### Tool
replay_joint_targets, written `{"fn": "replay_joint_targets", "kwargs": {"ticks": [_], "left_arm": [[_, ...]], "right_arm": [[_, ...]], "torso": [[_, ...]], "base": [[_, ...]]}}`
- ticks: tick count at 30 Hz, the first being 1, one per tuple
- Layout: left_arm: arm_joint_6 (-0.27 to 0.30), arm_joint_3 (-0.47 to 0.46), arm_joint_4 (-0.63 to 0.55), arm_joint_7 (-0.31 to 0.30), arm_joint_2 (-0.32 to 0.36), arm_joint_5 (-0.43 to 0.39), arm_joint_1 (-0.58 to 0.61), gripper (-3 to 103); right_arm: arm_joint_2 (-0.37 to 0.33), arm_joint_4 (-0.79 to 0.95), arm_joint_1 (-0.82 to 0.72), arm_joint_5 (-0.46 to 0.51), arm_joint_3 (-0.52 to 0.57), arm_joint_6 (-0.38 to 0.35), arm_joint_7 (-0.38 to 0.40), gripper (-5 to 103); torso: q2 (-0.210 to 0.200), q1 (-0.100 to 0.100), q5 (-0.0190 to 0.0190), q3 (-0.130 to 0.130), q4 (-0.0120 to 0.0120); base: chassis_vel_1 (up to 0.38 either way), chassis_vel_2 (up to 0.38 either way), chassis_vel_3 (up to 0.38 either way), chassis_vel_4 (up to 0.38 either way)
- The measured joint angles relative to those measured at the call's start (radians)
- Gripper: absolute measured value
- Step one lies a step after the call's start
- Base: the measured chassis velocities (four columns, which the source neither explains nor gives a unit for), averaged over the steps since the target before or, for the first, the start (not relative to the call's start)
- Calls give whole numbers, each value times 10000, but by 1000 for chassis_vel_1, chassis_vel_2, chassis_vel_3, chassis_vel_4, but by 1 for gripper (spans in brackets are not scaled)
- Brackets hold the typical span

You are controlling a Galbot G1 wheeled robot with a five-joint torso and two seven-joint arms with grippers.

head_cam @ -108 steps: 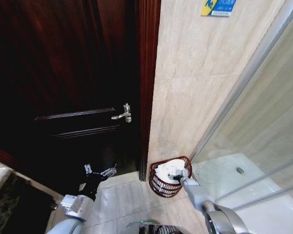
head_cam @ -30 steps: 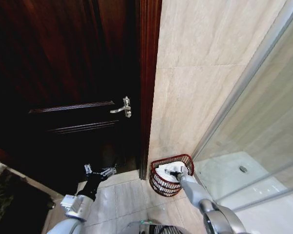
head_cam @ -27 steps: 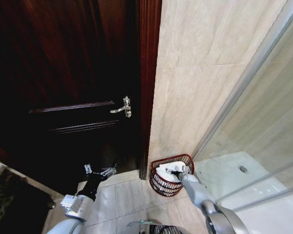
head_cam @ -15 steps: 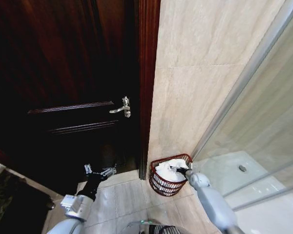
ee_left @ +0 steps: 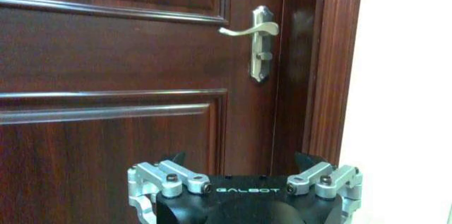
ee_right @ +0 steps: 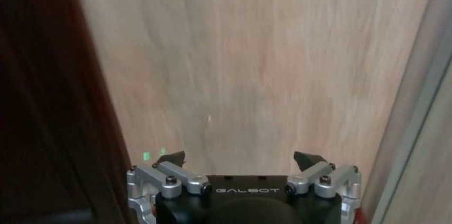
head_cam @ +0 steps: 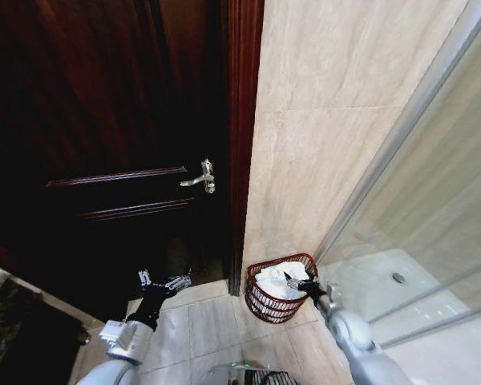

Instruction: Discard the used towel into the hamper.

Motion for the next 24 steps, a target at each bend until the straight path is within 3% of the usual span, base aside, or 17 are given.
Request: {"fn": "replay_joint_targets", "kwargs": {"ticks": [2,3,6,13,15,17,24], "left_arm": [[0,0,0,0,0,0,0,100],[0,0,0,0,0,0,0,100],[0,0,0,0,0,0,-1,100],[0,0,0,0,-1,0,0,100],[0,0,0,0,-1,0,0,100],[0,0,0,0,0,0,0,100],[0,0,0,0,0,0,0,100]], "right_arm": [[683,910,-925,-496,184,549,202,100],[683,910,-925,-496,184,549,202,100],[1734,2140,-1826,-986,610,1568,288,100],[2562,3039,-2399,-1639,1277,2957,207,100],[2777,3061,-2802,-1699,1629,3743,268,100],[2967,3066,-3084,-1640,1622,4031,349,100],[3263,3251,-3114,-1672,921,3989,399,100]], "torso": [[1,0,-1,0,-3],[1,0,-1,0,-3],[1,0,-1,1,-1],[1,3,0,2,1],[1,3,1,3,0],[1,3,1,3,-1],[1,3,0,3,1]], "base": [[0,0,0,0],[0,0,0,0],[0,0,0,0],[0,0,0,0],[0,0,0,0],[0,0,0,0],[0,0,0,0]]}}
